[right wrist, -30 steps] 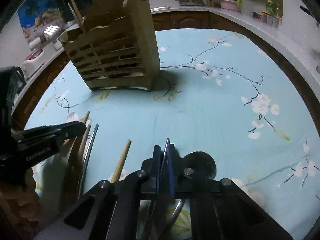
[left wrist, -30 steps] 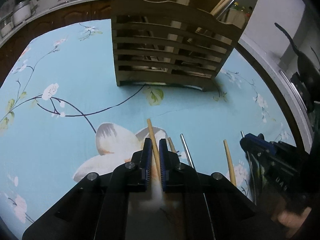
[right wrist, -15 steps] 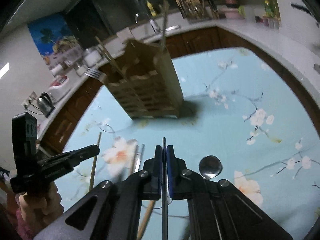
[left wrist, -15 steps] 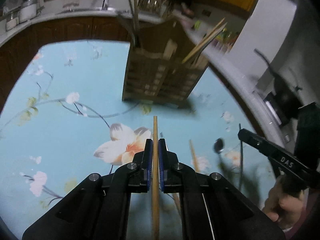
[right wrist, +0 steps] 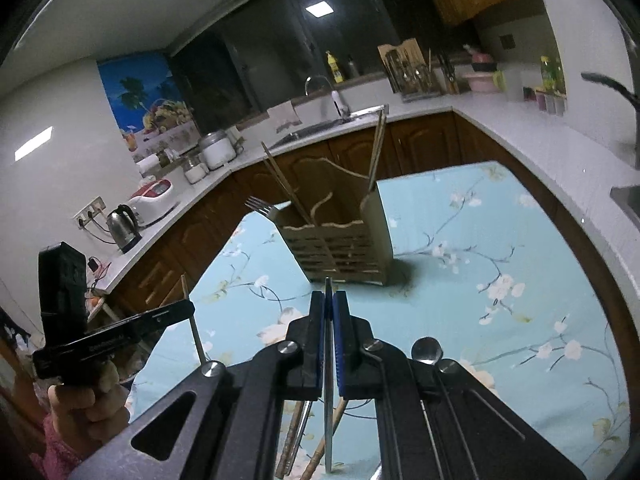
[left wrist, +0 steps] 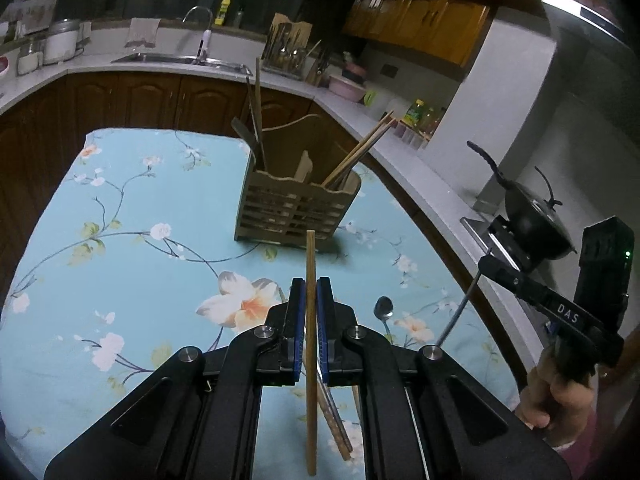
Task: Organize utensils
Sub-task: 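Lift both chopsticks and carry them over the wooden holder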
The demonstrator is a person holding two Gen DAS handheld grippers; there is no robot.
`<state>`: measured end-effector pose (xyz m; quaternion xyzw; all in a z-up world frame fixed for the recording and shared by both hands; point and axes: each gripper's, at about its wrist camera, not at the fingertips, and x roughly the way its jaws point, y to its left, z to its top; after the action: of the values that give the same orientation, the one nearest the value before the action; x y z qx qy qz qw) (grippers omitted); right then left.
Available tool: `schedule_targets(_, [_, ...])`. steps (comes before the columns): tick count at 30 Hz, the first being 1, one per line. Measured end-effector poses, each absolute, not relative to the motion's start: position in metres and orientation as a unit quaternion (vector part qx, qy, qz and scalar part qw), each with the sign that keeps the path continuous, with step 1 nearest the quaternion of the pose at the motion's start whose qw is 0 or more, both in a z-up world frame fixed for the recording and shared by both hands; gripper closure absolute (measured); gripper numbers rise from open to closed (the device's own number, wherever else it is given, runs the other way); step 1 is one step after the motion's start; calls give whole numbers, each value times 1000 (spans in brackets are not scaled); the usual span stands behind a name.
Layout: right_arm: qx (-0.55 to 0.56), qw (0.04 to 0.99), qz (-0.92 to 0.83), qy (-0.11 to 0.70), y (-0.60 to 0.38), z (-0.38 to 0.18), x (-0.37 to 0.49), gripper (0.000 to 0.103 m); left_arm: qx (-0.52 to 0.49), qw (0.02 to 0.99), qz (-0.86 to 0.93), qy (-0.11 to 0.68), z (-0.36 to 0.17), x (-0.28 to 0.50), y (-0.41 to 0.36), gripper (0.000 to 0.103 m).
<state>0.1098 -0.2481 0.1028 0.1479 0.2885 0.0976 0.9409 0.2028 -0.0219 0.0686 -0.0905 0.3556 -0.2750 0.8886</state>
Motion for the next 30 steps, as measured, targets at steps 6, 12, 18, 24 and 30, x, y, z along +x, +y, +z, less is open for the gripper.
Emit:
schedule_targets(6, [145,946,103,272,-249,117,106,99,-92,895,-277,336,85,197,-18,99])
schedule_targets(12, [134,954,105,248,-250,139,109,99,-95,902,-276,317,101,203,-16,99])
schedule_targets(18, [124,963,99,220,-257,160,122,99,-99,909,-278,294,122,217,-15,99])
schedule_targets(24, [115,973,85,183,-264,190,150,99,-101,924,-274,245,158,243,-17,99])
schedule_targets(30, [125,978,71,148,-271,217,188,99,-114,941,-251,195,200,290,-22,99])
